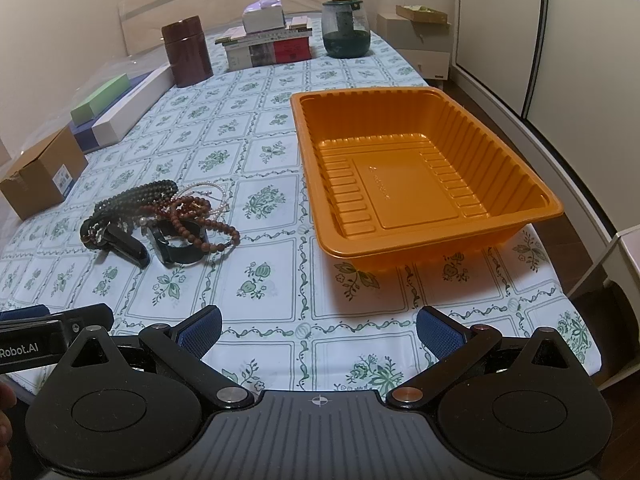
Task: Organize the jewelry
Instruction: 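Grasp the orange tray rim with the right gripper and lift it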
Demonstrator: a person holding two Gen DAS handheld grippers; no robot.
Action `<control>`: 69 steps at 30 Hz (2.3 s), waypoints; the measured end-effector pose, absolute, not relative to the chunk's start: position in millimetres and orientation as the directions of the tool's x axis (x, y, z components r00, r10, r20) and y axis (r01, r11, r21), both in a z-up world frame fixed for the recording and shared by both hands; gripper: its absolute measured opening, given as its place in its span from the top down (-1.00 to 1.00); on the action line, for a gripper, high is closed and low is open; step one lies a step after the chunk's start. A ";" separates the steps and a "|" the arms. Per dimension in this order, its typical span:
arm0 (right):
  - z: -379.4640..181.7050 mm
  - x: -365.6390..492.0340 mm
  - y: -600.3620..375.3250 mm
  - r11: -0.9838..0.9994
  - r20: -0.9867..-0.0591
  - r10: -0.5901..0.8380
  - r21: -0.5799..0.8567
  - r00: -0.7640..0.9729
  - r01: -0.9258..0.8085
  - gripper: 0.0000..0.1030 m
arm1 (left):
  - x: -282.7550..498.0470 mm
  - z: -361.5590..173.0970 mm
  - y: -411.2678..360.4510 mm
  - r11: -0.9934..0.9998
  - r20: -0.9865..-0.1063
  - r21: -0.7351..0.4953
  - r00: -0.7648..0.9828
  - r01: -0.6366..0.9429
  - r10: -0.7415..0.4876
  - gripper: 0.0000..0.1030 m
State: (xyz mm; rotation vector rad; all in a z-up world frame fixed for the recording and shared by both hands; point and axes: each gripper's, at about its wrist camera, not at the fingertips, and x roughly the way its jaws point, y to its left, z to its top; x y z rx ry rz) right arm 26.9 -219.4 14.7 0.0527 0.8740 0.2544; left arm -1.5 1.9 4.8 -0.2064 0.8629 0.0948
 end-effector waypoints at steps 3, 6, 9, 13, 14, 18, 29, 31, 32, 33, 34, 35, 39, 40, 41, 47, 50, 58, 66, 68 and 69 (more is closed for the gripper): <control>13.0 26.9 -224.7 0.971 -0.747 0.239 0.164 0.620 -0.176 -0.99 | -0.7 4.7 3.9 0.971 -0.756 -0.164 0.654 -0.175 -0.010 -0.93; 11.2 27.3 -238.1 0.975 -0.734 0.220 0.188 0.643 -0.118 -0.99 | 1.4 5.1 7.2 0.961 -0.744 -0.207 0.667 -0.186 -0.031 -0.93; 13.3 26.0 -256.7 0.974 -0.702 0.199 0.221 0.684 -0.057 -0.99 | 5.7 5.0 9.3 0.952 -0.735 -0.242 0.677 -0.190 -0.052 -0.93; 20.9 24.3 -290.3 0.959 -0.615 0.151 0.281 0.774 0.037 -0.99 | 13.0 3.9 12.0 0.942 -0.725 -0.275 0.685 -0.191 -0.072 -0.93; 23.1 24.8 -300.6 0.953 -0.590 0.132 0.298 0.797 0.062 -0.99 | 15.3 3.4 11.9 0.941 -0.722 -0.281 0.688 -0.191 -0.076 -0.93; 22.7 37.9 -341.3 0.922 -0.503 0.060 0.360 0.862 0.146 -0.91 | 22.4 0.9 9.7 0.937 -0.715 -0.296 0.694 -0.187 -0.087 -0.93; -23.6 98.1 -417.6 0.759 -0.433 0.124 0.621 0.893 0.196 -0.19 | 36.8 -13.9 3.9 0.935 -0.725 -0.304 0.681 -0.181 -0.104 -0.93; -31.4 107.2 -424.6 0.725 -0.433 0.140 0.658 0.890 0.206 -0.09 | 38.5 -14.6 3.3 0.935 -0.723 -0.308 0.683 -0.178 -0.108 -0.93; -34.5 111.0 -427.7 0.708 -0.429 0.153 0.676 0.890 0.204 0.00 | 39.6 -14.9 2.8 0.936 -0.723 -0.306 0.683 -0.176 -0.108 -0.93; -35.9 114.5 -429.2 0.705 -0.428 0.159 0.680 0.890 0.201 0.04 | 40.3 -15.3 2.1 0.937 -0.723 -0.304 0.682 -0.173 -0.109 -0.93; -37.5 117.8 -430.4 0.705 -0.428 0.162 0.681 0.889 0.199 0.07 | 40.9 -15.5 1.8 0.937 -0.723 -0.305 0.682 -0.170 -0.111 -0.93; -39.2 119.5 -432.3 0.702 -0.423 0.164 0.685 0.891 0.195 0.14 | 41.6 -16.1 1.4 0.937 -0.723 -0.306 0.681 -0.168 -0.114 -0.93; -45.9 123.6 -437.0 0.681 -0.414 0.198 0.710 0.889 0.178 0.31 | 43.4 -17.6 1.0 0.937 -0.725 -0.307 0.679 -0.165 -0.118 -0.93; -48.0 124.8 -438.5 0.672 -0.412 0.217 0.721 0.885 0.171 0.34 | 44.1 -17.6 1.1 0.938 -0.726 -0.305 0.678 -0.166 -0.117 -0.93; -49.0 124.7 -437.8 0.668 -0.410 0.225 0.725 0.884 0.166 0.39 | 44.4 -17.6 1.1 0.938 -0.726 -0.305 0.678 -0.165 -0.117 -0.93; -47.5 120.2 -437.6 0.665 -0.401 0.258 0.733 0.879 0.140 0.55 | 44.8 -17.5 -2.5 0.940 -0.725 -0.305 0.678 -0.156 -0.122 -0.93; -41.8 115.5 -434.3 0.672 -0.399 0.261 0.729 0.879 0.131 0.60 | 44.6 -16.6 -4.9 0.942 -0.722 -0.302 0.680 -0.148 -0.125 -0.93; -16.7 105.5 -407.4 0.770 -0.376 0.231 0.635 0.898 0.068 0.84 | 41.8 -14.9 1.3 0.941 -0.708 -0.300 0.697 -0.156 -0.111 -0.93; 3.2 101.7 -373.9 0.880 -0.350 0.195 0.475 0.916 -0.006 0.88 | 37.4 -14.6 9.7 0.938 -0.696 -0.306 0.710 -0.161 -0.106 -0.92; 6.4 101.9 -365.9 0.906 -0.342 0.191 0.423 0.920 -0.031 0.88 | 37.3 -15.4 11.7 0.939 -0.697 -0.302 0.710 -0.165 -0.100 -0.91; 8.1 102.3 -361.9 0.918 -0.337 0.188 0.395 0.923 -0.043 0.88 | 37.1 -16.1 12.7 0.939 -0.697 -0.302 0.710 -0.168 -0.097 -0.90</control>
